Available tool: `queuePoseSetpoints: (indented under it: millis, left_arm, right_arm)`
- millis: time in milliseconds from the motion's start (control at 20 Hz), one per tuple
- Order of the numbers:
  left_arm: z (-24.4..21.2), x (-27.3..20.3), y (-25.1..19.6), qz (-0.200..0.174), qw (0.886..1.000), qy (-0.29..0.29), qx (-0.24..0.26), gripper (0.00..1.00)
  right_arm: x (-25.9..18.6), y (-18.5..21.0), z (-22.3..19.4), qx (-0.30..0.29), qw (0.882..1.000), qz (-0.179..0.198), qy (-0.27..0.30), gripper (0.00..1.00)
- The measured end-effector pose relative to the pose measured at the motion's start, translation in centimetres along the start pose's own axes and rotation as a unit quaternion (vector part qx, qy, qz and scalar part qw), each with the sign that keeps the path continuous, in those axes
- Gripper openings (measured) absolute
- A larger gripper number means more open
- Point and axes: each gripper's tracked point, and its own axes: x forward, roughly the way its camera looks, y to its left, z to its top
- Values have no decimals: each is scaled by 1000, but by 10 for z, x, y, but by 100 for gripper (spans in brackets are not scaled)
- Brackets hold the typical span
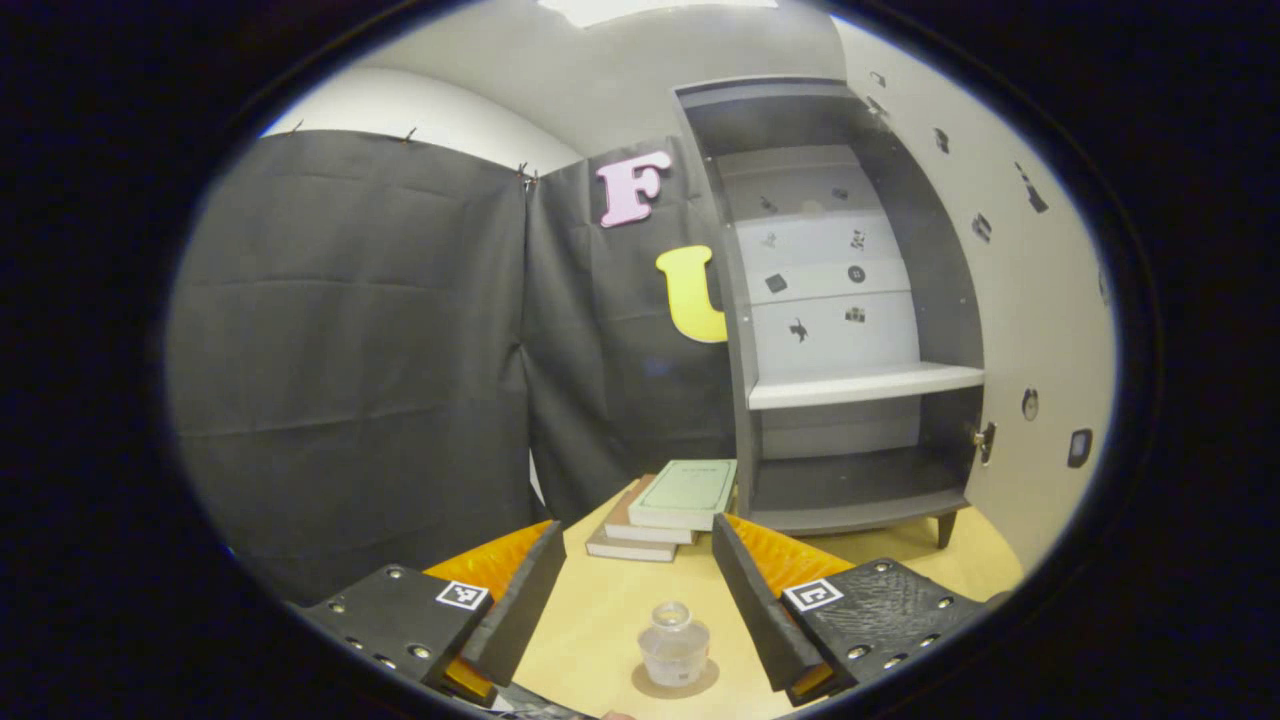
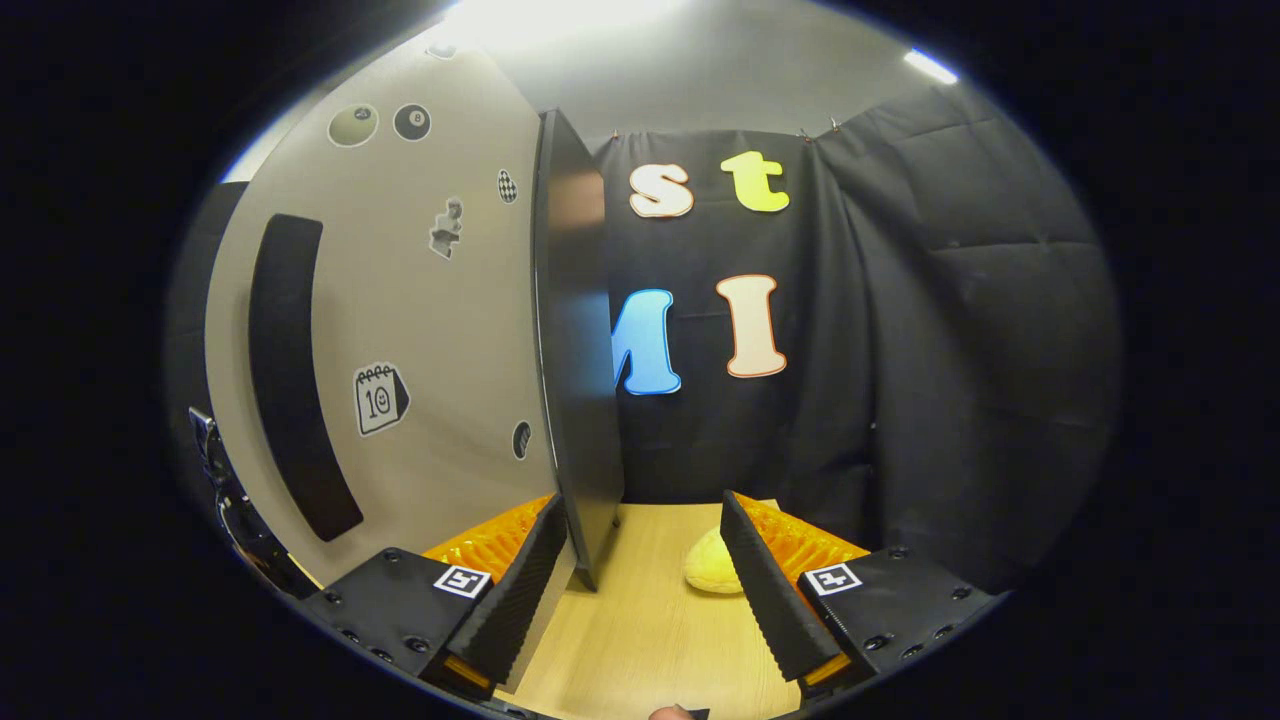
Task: Open the cabinet door with the right hand, grasp the bottle in the cabinet with the left hand and place it on the coaster, then close the cabinet door with the right hand.
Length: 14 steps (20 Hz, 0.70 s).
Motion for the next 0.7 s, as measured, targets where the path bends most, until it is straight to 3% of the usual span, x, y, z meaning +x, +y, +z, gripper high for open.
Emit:
queuePoseSetpoints:
  millis: [300, 600, 700]
  left_arm:
    - [54, -1, 3, -40, 999, -17, -7, 91]
    - [70, 10, 0, -95, 994, -27, -43, 89]
    - [68, 15, 4, -105, 993, -25, -46, 93]
  right_arm:
    - [-12, 22, 27, 5, 1000, 11, -13, 98]
    - [-33, 48, 50, -11, 999, -15, -33, 98]
    - [-36, 53, 51, -22, 999, -31, -34, 98]
